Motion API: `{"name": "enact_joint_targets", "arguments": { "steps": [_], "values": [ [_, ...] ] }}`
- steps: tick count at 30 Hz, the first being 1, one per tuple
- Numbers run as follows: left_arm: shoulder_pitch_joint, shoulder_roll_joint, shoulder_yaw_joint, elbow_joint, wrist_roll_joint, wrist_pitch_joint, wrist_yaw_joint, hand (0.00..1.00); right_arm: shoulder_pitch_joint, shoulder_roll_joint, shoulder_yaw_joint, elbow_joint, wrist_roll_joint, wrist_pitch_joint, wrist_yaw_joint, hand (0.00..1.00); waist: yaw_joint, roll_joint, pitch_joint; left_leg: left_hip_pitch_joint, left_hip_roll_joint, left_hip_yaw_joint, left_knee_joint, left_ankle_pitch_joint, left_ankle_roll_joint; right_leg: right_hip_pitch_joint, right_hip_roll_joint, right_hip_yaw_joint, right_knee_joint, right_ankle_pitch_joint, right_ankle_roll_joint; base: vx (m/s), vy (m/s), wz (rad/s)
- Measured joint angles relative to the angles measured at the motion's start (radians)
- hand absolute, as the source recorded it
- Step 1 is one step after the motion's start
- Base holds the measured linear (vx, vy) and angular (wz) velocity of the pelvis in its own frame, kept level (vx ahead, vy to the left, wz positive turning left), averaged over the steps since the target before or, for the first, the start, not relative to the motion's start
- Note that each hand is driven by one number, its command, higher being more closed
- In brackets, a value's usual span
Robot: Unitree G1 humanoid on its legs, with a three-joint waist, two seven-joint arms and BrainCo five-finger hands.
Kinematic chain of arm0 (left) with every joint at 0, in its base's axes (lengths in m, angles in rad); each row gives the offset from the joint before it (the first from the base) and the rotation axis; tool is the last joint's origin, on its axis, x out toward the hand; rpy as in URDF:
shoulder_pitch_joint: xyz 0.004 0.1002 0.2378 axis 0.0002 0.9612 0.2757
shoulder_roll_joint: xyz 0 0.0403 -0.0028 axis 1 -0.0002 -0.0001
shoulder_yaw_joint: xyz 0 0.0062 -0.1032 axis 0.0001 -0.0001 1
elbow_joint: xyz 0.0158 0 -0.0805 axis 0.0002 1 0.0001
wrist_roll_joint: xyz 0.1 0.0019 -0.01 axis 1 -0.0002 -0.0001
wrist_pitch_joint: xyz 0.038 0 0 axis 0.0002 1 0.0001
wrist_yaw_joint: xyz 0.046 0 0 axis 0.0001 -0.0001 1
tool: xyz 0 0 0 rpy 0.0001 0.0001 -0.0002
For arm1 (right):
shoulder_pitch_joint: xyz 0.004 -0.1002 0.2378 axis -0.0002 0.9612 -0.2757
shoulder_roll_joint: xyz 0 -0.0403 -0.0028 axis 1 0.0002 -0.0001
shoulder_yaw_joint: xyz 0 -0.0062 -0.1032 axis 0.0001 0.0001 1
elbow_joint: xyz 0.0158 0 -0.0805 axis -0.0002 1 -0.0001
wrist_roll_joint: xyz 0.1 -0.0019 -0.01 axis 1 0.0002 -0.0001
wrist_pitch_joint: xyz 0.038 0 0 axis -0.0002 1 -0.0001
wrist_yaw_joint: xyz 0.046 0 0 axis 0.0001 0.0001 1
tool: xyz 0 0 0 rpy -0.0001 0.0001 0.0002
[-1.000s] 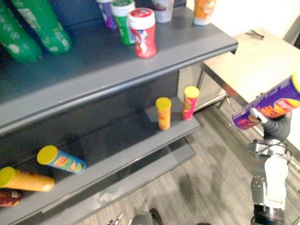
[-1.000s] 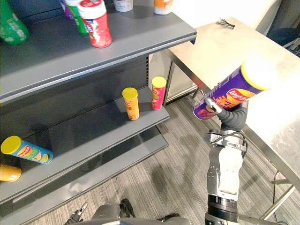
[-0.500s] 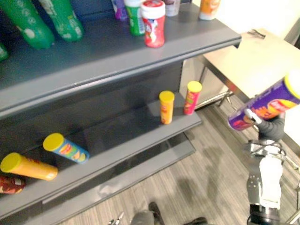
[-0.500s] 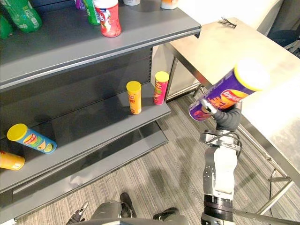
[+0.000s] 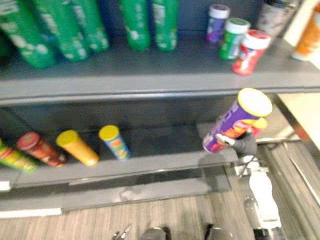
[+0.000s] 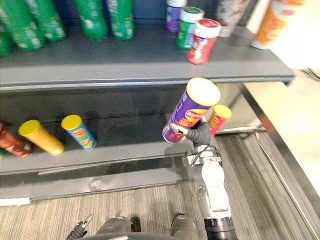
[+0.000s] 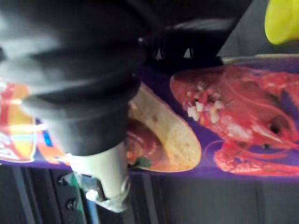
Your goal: Put the gum and the chips on the shelf.
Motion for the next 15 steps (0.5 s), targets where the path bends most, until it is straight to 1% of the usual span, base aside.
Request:
{"name": "enact_joint_targets", "arguments": {
  "steps": [1, 3, 5, 6, 8, 9, 12, 15],
  "values": [
    [0.004, -0.004, 0.000, 0.001, 0.000, 0.002, 0.000, 0.00, 0.004, 0.004, 0.005, -0.019, 0.000, -0.001, 0.014, 1.00, 0.009, -0.002, 0.000, -0.008, 0.012, -0.003, -0.002, 0.003, -0.013, 0.018, 0.019, -0.007, -0.051, 0.000, 0.000, 0.20, -0.156, 0.22],
    [0.018, -0.009, 0.003, 0.001, -0.001, 0.005, 0.000, 0.00, 0.017, 0.009, 0.003, -0.037, 0.004, -0.018, 0.020, 1.00, 0.007, -0.003, 0.000, -0.014, 0.030, -0.011, -0.007, 0.005, -0.034, 0.040, 0.041, -0.024, -0.103, 0.001, 0.000, 0.09, -0.133, -0.01],
    [0.018, -0.009, 0.003, 0.001, -0.001, 0.004, 0.000, 0.00, 0.041, 0.024, -0.003, -0.046, 0.034, -0.023, 0.019, 1.00, -0.002, -0.004, -0.002, -0.007, 0.043, -0.024, -0.029, 0.012, -0.050, 0.066, 0.058, -0.044, -0.143, 0.001, 0.000, 0.06, -0.148, 0.12],
    [0.015, -0.008, 0.005, 0.001, 0.000, 0.003, 0.000, 0.00, 0.061, 0.031, -0.007, -0.053, 0.042, -0.023, 0.019, 1.00, -0.010, -0.006, -0.004, -0.001, 0.047, -0.038, -0.051, 0.023, -0.065, 0.080, 0.068, -0.055, -0.168, 0.006, -0.004, 0.05, -0.136, 0.14],
    [0.013, -0.008, 0.012, 0.001, 0.002, 0.002, 0.000, 0.00, 0.090, 0.037, -0.021, -0.053, 0.042, -0.024, 0.019, 1.00, -0.011, -0.011, -0.008, 0.005, 0.054, -0.043, -0.095, 0.047, -0.076, 0.088, 0.083, -0.063, -0.198, 0.015, -0.013, 0.02, -0.135, 0.11],
    [0.012, -0.008, 0.014, 0.002, 0.003, 0.003, 0.002, 0.00, 0.107, 0.037, -0.027, -0.054, 0.042, -0.026, 0.020, 1.00, -0.017, -0.011, -0.011, 0.010, 0.057, -0.050, -0.127, 0.063, -0.082, 0.093, 0.091, -0.071, -0.220, 0.024, -0.019, 0.01, -0.112, 0.10],
    [0.008, -0.010, 0.019, 0.002, 0.013, 0.003, 0.013, 0.00, 0.144, 0.038, -0.030, -0.053, 0.040, -0.024, 0.018, 1.00, -0.023, -0.010, -0.024, 0.031, 0.055, -0.060, -0.214, 0.114, -0.090, 0.095, 0.101, -0.082, -0.255, 0.038, -0.029, 0.04, -0.086, 0.11],
    [-0.006, -0.010, 0.020, 0.003, 0.013, 0.003, 0.022, 0.00, 0.168, 0.046, -0.027, -0.053, 0.040, -0.024, 0.017, 1.00, -0.029, -0.010, -0.030, 0.054, 0.054, -0.066, -0.271, 0.149, -0.096, 0.097, 0.105, -0.094, -0.269, 0.044, -0.035, 0.04, -0.048, 0.10]
  ]
}}
